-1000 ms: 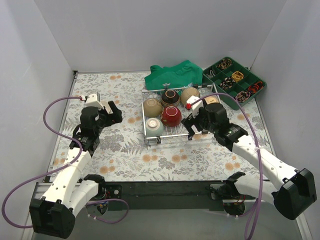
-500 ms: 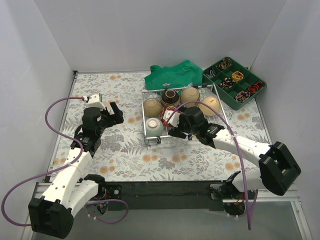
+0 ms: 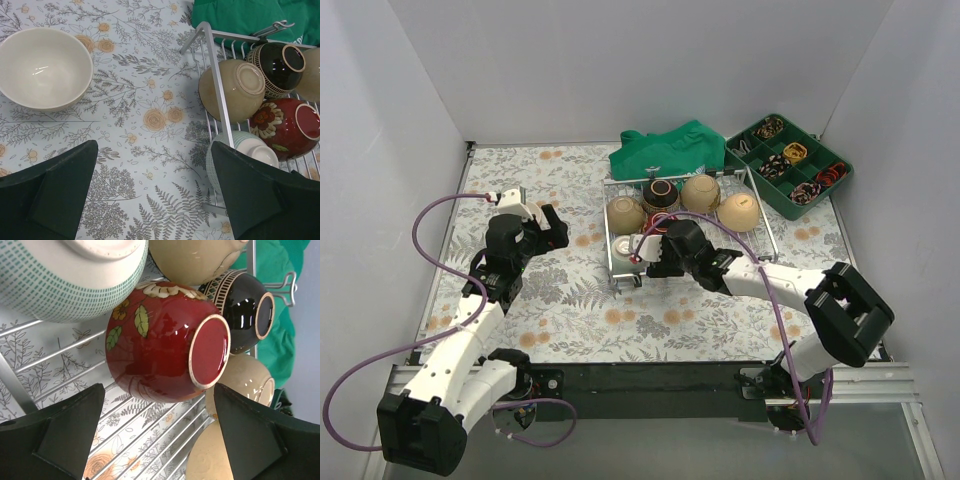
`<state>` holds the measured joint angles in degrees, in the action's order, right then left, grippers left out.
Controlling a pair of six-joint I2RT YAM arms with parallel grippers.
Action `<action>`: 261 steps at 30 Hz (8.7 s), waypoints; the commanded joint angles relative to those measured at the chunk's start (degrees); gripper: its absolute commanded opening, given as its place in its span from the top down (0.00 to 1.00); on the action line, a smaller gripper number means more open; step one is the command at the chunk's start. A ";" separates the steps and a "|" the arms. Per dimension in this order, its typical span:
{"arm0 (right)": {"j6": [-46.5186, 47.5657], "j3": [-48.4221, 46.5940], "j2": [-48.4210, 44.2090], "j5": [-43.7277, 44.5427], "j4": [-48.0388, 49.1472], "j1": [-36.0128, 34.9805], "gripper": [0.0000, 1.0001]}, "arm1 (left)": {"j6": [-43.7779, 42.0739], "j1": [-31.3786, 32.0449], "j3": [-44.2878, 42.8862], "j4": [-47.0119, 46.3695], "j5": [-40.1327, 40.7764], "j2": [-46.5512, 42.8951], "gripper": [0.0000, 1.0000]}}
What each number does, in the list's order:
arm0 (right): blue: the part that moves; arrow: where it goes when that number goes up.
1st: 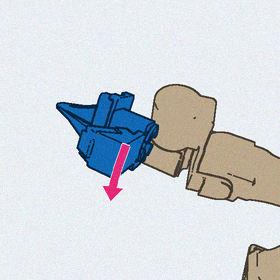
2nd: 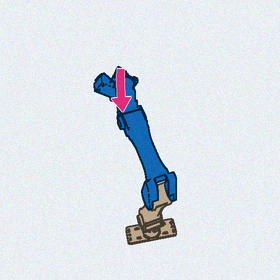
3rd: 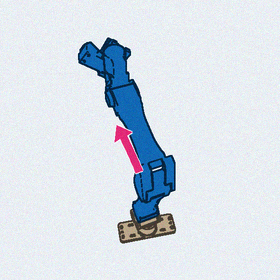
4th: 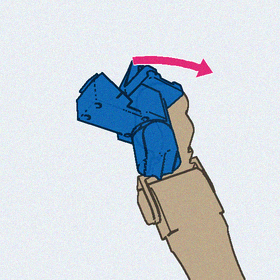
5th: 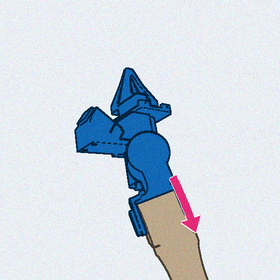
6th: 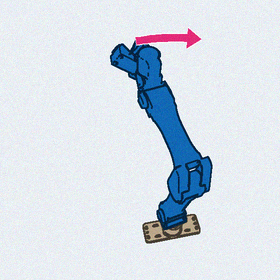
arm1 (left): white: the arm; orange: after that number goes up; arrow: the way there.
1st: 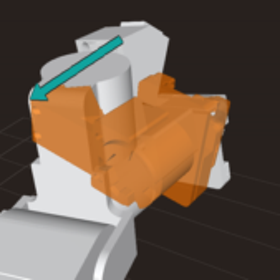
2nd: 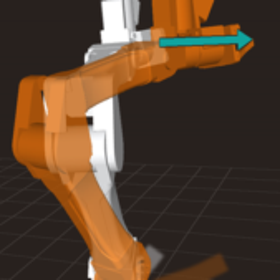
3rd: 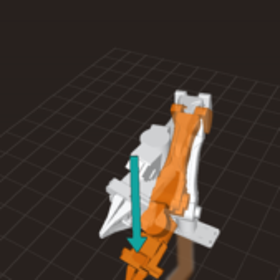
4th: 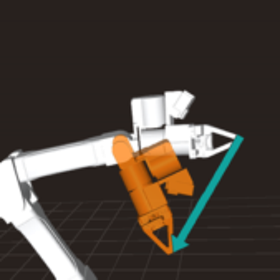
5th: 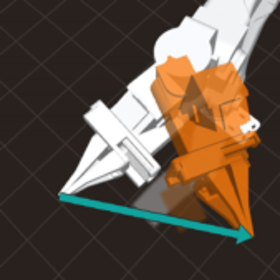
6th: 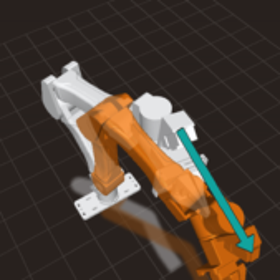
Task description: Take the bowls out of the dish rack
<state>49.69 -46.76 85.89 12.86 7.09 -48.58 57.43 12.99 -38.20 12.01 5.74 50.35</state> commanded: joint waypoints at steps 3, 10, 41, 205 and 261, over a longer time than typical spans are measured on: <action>3.57 -2.72 2.18 2.61 4.86 -0.99 0.01 | -0.30 0.28 0.31 0.03 -0.99 -0.16 0.02; 4.88 -3.16 5.69 3.92 4.69 -1.17 0.01 | -0.30 0.28 0.32 -0.15 -1.60 0.19 0.02; 6.12 -9.58 14.58 17.09 -4.82 -1.87 0.09 | -0.74 0.28 0.67 -0.41 -3.54 0.63 0.02; -81.15 -0.09 2.79 -37.03 27.79 21.24 0.42 | -0.48 1.16 0.84 -0.23 -5.65 0.98 0.02; -23.87 -18.81 -13.20 -13.14 -31.96 -4.22 0.99 | 0.84 1.16 -6.43 6.25 -12.94 4.58 0.02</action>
<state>14.46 -62.67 76.55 -10.96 -17.43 -46.96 57.87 14.00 -38.96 13.56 -4.08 53.98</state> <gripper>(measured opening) 0.088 0.982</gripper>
